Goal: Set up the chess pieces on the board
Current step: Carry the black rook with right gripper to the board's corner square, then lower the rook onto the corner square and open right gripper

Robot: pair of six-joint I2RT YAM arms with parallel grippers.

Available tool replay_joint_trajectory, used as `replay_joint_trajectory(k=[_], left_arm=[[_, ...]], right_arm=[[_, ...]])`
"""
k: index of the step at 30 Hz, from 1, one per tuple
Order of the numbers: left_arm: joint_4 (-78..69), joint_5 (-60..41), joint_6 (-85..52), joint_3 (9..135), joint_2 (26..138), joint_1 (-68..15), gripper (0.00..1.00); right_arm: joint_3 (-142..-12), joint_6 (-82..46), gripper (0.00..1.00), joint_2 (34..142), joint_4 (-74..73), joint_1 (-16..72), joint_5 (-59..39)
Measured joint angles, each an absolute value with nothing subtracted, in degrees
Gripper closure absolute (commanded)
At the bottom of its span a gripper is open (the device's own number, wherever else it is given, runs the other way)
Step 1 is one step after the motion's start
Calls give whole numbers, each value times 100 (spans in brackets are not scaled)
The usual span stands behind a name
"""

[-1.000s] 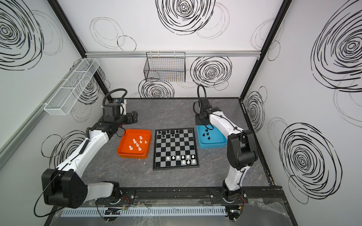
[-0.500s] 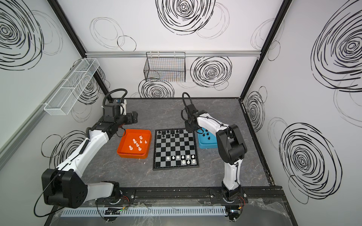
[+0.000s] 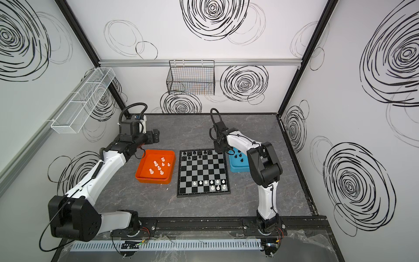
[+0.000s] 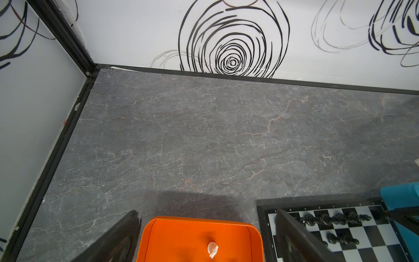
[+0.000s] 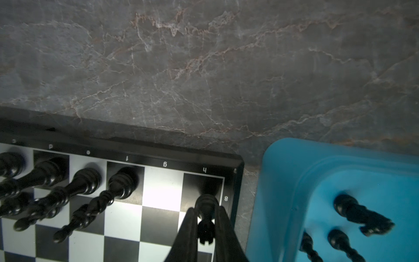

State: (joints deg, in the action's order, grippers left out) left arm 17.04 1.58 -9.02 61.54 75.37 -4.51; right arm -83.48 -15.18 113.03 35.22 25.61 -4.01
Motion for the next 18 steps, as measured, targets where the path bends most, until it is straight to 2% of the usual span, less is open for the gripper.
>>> replay_joint_trajectory(k=[18], left_arm=[[1702,161,-902,6149,7537,-451,4]], right_arm=[[-8374,-1511,84,11389,3400,2561,-405]])
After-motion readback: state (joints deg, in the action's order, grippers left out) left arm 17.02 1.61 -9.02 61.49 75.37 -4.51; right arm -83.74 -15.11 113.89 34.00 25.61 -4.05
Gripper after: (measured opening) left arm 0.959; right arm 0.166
